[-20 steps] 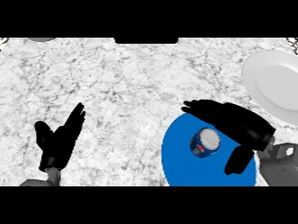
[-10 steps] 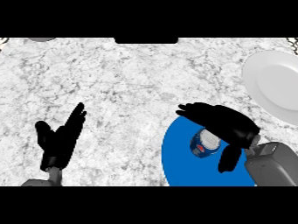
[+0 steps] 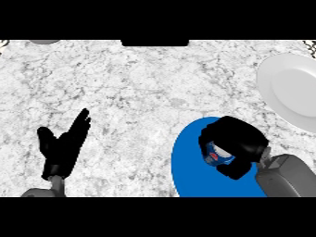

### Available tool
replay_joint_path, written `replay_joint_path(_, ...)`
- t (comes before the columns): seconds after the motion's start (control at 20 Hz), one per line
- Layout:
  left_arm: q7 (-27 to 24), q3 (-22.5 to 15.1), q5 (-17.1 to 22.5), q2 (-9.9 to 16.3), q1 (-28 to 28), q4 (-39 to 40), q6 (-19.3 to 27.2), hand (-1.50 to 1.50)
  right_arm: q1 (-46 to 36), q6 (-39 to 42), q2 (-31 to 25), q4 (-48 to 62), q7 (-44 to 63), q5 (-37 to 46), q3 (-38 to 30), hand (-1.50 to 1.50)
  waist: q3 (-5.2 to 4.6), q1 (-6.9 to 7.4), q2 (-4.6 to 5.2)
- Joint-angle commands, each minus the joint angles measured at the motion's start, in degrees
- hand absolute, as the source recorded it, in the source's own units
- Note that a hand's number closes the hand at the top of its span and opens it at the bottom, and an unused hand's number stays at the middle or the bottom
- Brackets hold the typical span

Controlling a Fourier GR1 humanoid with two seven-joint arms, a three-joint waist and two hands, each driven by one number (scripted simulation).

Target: Pick the can from the plate and place it in the plate

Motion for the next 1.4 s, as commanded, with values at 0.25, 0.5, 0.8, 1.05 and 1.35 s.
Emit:
replay_joint_path(0.25, 0.64, -0.07, -0.21, -0.87, 2.76, 0.07, -0.54, 0.00, 0.18, -10.16, 11.12, 3.81, 13.73, 5.30, -7.03, 1.50, -0.30, -0.04, 0.44)
replay_joint_path(0.5, 0.74, 0.75, -0.29, 0.14, 2.27, -0.89, -0.47, 0.00, -1.16, -23.03, 19.72, 5.17, 36.02, 10.74, -18.14, 1.50, -0.35, -1.38, 0.26)
replay_joint_path(0.8, 1.11, -0.60, -0.22, -1.17, 2.40, -0.03, -1.08, 0.00, -8.77, -42.06, 22.62, 3.24, 53.02, 22.26, -14.82, 1.50, -0.35, 1.22, 0.55)
replay_joint_path(1.05, 2.72, -0.14, -1.32, -0.70, -0.54, 0.38, -0.16, 0.00, -9.69, -55.77, 22.72, 4.29, 65.59, 27.34, -11.92, 1.50, -0.28, 0.58, 0.55)
replay_joint_path(1.35, 3.63, -0.85, -2.12, -1.56, 1.70, -1.73, 0.83, 0.00, -11.02, -65.33, 22.75, 7.92, 63.42, 26.08, -20.36, 1.50, -0.23, 0.25, 0.55)
